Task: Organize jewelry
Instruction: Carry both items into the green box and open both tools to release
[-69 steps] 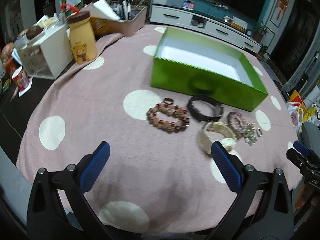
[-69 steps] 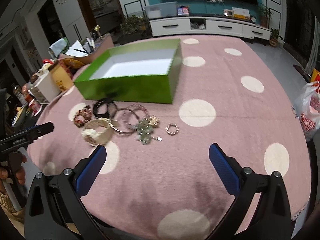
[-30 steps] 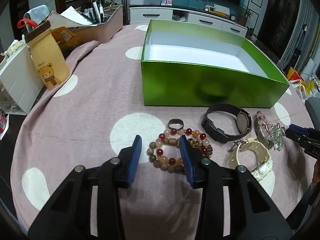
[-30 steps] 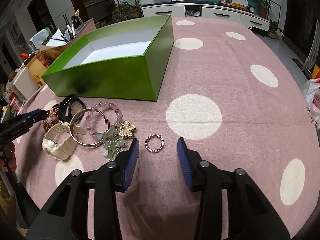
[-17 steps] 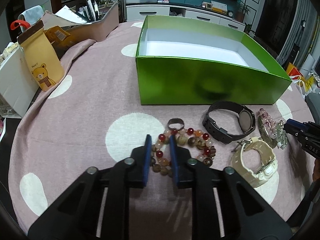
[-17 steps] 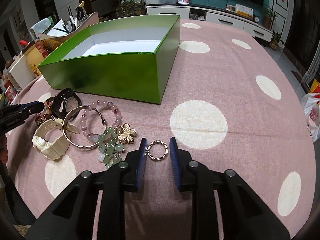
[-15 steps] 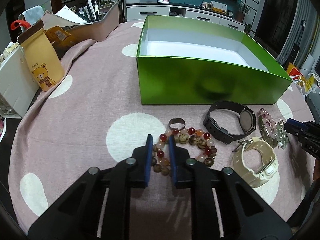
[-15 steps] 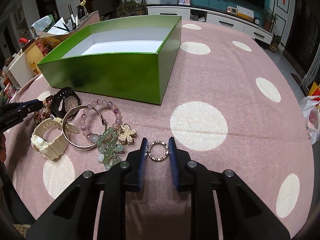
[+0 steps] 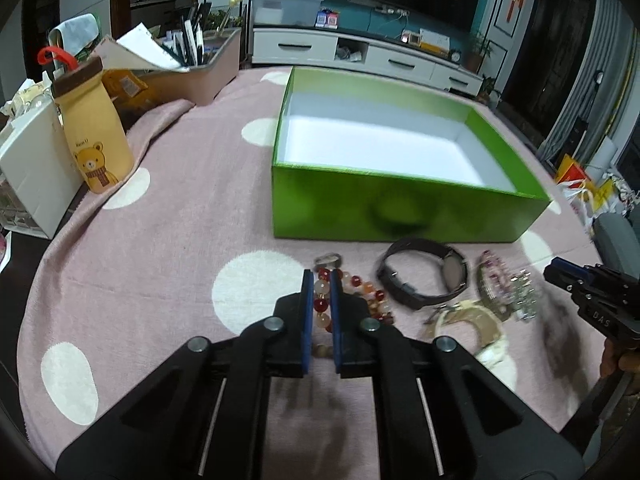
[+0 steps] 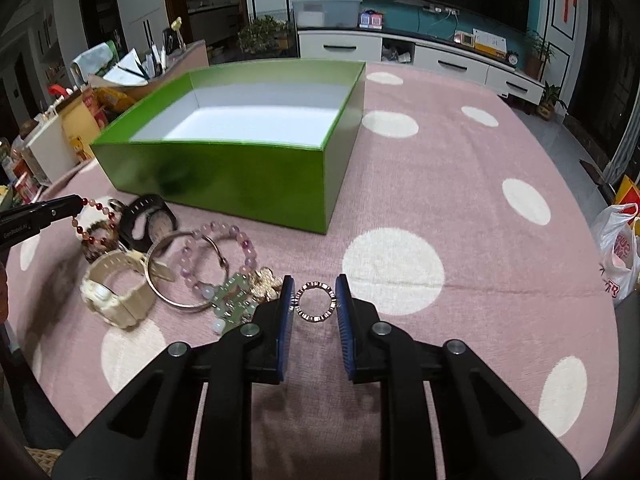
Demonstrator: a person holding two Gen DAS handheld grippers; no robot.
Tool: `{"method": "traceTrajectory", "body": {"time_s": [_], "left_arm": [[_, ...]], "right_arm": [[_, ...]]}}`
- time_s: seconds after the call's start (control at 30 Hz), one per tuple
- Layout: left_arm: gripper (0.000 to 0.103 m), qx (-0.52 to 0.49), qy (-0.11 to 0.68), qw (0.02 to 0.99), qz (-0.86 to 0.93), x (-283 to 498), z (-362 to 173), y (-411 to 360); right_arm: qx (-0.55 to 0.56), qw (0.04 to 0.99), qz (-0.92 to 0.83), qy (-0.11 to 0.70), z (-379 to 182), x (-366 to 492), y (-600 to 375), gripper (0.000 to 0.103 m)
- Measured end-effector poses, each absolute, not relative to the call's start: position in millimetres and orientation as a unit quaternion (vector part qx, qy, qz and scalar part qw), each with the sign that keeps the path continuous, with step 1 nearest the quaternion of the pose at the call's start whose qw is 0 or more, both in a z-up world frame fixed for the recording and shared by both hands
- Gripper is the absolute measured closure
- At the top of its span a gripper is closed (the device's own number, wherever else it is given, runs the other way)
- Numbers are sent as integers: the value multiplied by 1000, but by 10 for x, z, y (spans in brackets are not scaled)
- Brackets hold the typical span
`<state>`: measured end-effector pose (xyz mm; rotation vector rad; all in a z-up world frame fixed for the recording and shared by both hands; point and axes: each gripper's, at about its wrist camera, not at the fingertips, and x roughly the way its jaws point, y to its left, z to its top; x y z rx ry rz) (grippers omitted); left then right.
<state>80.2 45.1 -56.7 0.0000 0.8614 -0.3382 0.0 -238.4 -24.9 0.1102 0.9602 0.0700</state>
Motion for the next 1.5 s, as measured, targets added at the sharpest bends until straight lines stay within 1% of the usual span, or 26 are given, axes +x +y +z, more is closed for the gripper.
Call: {"method": "traceTrajectory", "body": {"time_s": [0.47, 0.83, 1.1, 1.5], "left_arm": [[96, 0, 368, 914, -168, 697, -38, 443], [96, -2, 334, 927, -173, 1027, 437, 349], [96, -4, 343, 923, -174, 1424, 483, 161], [96, 12, 382, 909, -167, 1892, 232, -169]], "right_arm": [[54, 910, 54, 407, 234, -2, -2352, 82], [52, 931, 62, 356, 598, 309, -2397, 82], [66, 927, 75, 361, 567, 674, -2393, 82], [76, 911, 89, 396, 256, 1176, -2320, 82]]}}
